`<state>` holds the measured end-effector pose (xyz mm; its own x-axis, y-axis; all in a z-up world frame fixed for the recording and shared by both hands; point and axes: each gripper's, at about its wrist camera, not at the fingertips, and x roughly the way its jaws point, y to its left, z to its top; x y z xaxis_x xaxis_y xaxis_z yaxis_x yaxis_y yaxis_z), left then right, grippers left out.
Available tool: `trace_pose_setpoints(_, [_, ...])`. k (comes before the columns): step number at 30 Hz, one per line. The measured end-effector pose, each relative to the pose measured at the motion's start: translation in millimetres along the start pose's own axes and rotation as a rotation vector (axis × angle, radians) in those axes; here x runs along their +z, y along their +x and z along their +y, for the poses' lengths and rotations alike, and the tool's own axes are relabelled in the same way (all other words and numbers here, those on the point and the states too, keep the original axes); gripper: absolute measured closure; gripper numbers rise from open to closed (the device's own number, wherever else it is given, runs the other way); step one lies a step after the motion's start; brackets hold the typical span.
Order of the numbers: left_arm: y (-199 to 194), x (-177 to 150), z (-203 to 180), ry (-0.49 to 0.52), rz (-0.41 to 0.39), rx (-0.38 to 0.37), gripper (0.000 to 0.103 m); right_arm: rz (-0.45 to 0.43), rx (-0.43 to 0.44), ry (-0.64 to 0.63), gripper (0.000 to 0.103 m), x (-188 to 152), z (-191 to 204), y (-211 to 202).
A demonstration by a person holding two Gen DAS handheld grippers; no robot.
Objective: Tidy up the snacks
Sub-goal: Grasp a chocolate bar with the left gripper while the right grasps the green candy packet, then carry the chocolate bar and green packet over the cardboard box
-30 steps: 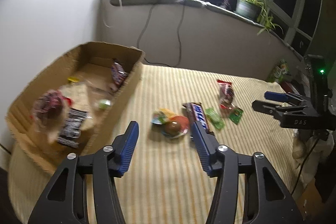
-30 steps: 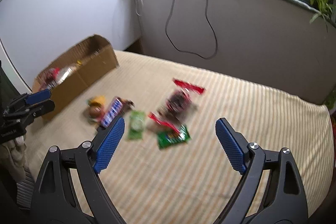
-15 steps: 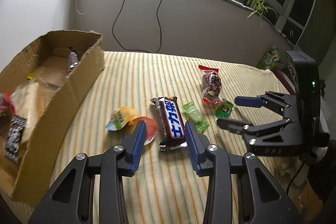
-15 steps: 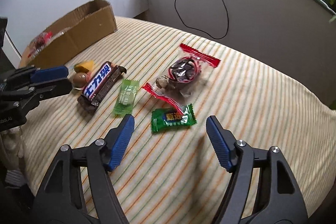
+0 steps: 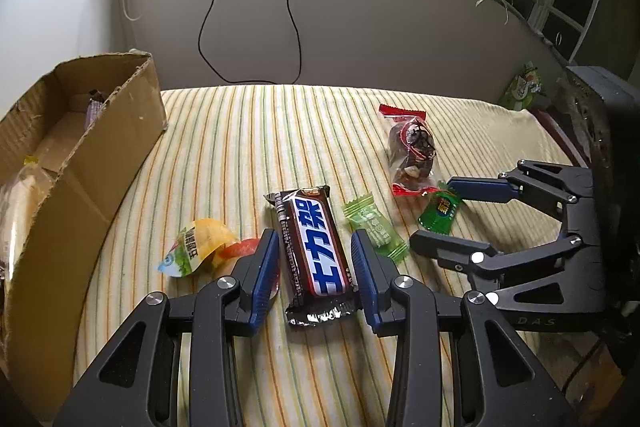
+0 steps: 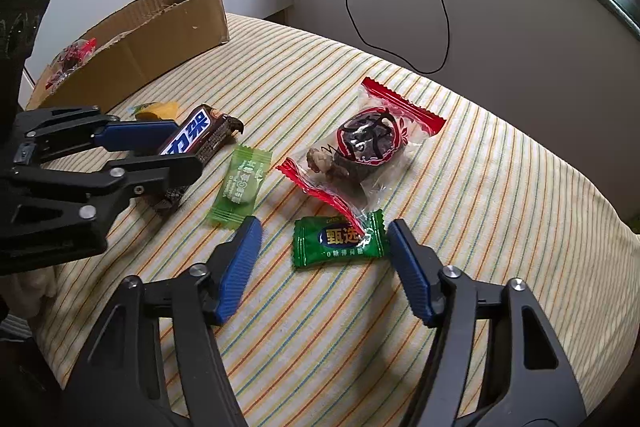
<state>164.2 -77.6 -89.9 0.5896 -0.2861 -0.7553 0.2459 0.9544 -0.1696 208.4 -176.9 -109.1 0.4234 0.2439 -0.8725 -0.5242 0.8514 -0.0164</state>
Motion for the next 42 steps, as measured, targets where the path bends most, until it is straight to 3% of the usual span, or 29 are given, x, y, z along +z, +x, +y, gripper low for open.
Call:
trace_pose_setpoints(5, [4,0,-2,0.009,0.009,0.010,0.076,-0.002,-0.002,-0.002,0.055,-2,-2,-2])
trace_pose_setpoints(11, [3,0,-3,0.010,0.008,0.013,0.076,-0.003,-0.010,0.000,0.066,-4,-5,-5])
trace_pose_setpoints(32, [-47,-7,7,-0.010,-0.088,0.003,0.076,-0.065,0.006,0.024,0.067,-15,0,-50])
trace_pose_setpoints(42, [-81,0,29,-0.036,-0.159,0.058,0.076,-0.154,0.021,-0.009,0.067,16,15,-81])
